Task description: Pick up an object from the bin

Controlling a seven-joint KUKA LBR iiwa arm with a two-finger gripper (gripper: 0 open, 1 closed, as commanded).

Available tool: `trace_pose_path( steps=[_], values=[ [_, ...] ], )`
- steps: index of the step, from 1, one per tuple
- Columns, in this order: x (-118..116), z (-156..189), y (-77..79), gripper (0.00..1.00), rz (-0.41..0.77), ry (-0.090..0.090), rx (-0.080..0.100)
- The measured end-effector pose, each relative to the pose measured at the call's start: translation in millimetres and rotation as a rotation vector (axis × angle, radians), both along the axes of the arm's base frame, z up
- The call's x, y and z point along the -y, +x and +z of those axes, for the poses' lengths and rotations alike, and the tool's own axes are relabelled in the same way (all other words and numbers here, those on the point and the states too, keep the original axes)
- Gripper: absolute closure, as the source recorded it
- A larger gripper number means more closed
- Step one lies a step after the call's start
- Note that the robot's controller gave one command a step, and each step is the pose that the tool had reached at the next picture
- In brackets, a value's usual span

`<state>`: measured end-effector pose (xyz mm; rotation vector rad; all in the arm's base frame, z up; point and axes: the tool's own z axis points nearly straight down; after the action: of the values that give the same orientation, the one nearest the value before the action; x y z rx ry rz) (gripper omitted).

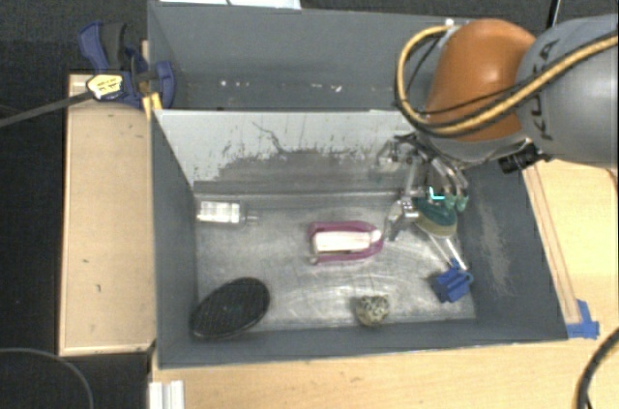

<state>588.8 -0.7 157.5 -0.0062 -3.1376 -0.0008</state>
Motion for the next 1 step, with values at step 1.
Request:
trace_pose_path(
  steps=[1],
  values=[
    [-40.8, -85.4, -14.6, 0.0, 0.07, -0.001, 0.013]
  ],
)
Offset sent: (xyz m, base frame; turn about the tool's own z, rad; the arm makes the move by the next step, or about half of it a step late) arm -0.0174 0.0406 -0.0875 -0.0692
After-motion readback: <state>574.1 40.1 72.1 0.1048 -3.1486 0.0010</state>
